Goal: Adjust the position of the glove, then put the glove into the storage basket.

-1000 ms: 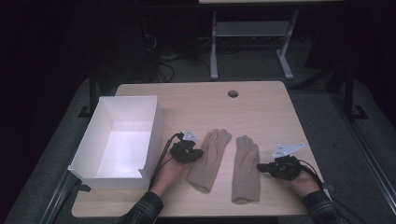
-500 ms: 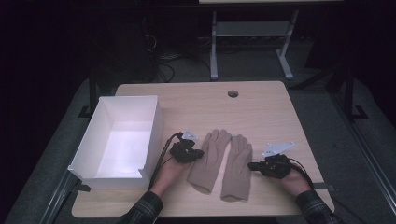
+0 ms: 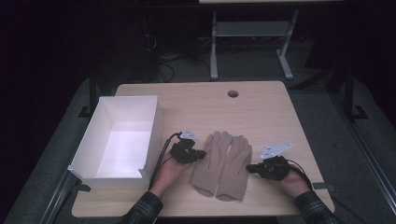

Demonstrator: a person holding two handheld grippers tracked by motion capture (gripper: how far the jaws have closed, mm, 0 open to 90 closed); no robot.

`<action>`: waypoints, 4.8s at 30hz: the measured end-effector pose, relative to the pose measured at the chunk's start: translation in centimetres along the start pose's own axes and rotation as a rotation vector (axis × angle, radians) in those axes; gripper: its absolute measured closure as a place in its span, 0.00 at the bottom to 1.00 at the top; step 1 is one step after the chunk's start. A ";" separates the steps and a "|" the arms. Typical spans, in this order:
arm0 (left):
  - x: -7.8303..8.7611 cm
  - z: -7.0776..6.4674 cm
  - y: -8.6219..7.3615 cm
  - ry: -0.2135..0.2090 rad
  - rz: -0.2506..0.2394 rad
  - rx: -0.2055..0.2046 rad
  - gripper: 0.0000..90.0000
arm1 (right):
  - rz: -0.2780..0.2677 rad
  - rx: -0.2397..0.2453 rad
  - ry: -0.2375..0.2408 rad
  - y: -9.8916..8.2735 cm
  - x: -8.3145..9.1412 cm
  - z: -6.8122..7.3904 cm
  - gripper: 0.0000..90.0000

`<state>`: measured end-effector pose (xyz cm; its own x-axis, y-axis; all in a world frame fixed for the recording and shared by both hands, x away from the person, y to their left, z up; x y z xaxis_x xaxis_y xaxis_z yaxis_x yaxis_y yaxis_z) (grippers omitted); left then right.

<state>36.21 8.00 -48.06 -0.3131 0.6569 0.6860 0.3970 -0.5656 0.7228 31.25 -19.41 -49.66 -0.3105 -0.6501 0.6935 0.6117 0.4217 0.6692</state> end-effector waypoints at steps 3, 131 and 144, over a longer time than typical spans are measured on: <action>0.6 -0.2 0.4 -0.026 -0.035 0.016 0.96 | 0.013 -0.005 0.005 -0.4 0.2 0.2 1.00; -2.1 -3.3 4.0 -0.071 0.073 -0.240 0.21 | -0.098 -0.131 -0.242 -1.1 1.0 -4.4 0.23; -4.5 -3.1 3.1 -0.081 0.130 -0.241 0.15 | -0.097 -0.131 -0.240 -1.1 1.0 -4.4 0.22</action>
<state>36.17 1.73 -48.63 -0.1993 0.6032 0.7723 0.2093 -0.7437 0.6349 33.52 -23.27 -50.88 -0.5260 -0.5084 0.6818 0.6550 0.2693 0.7060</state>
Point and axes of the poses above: each handheld gripper's, and its own axes: x roughly backward along the jaws, y roughly out of its top, z roughly to its left, the point moved 4 cm from there along -x, roughly forward along the jaws, and after that the axes turned 12 degrees about -x, right-handed, at the moved point
